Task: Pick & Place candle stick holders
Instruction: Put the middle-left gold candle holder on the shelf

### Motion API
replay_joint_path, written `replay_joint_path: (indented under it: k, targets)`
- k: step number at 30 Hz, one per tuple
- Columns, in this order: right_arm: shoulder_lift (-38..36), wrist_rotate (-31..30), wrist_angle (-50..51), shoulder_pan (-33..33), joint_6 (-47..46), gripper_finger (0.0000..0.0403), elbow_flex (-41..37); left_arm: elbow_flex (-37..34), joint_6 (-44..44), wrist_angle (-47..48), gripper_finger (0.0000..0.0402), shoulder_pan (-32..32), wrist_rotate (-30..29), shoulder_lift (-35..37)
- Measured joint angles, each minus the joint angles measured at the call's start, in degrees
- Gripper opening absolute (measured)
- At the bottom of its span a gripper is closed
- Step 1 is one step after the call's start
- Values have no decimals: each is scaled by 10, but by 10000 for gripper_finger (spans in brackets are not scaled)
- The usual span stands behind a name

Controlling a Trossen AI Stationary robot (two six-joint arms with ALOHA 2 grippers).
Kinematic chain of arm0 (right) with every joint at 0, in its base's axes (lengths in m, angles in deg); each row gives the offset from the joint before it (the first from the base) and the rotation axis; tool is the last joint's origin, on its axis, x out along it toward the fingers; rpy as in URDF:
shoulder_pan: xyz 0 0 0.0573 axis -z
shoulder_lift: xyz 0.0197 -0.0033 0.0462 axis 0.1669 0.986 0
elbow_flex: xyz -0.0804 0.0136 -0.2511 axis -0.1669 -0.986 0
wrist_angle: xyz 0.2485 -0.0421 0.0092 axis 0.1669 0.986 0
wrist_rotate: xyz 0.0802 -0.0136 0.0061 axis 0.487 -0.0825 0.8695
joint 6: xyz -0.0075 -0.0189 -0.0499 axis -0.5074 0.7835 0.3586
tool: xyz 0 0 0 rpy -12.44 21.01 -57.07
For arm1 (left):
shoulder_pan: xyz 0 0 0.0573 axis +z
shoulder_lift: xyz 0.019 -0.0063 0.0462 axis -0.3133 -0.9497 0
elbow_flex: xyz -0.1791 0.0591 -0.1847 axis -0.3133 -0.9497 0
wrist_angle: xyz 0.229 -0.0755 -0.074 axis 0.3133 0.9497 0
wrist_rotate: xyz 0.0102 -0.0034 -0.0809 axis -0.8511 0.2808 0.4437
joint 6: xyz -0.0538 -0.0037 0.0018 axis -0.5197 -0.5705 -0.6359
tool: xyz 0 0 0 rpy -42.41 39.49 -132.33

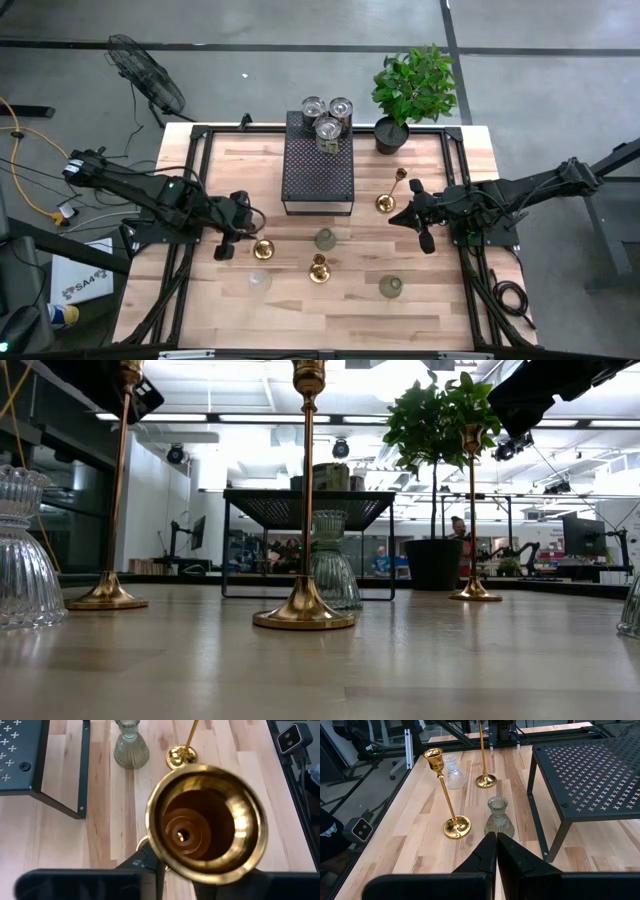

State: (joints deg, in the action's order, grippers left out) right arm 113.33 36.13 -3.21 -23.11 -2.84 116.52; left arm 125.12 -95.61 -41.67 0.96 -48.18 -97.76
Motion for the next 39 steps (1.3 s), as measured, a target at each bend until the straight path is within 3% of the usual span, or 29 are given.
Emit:
replay_joint_path:
  k: [7, 16, 28, 39]
  targets:
    - [0, 0, 0, 0, 0, 4, 0, 0, -9, -2, 12, 0, -2, 0]
    - [0, 0, 0, 0, 0, 4, 0, 2, -20, 2, 6, 0, -10, 0]
    - [0, 0, 0, 0, 0, 4, 0, 107, -118, 128, 4, 5, -136, 0]
    - [0, 0, 0, 0, 0, 4, 0, 271, -158, 273, 3, 151, -194, -44]
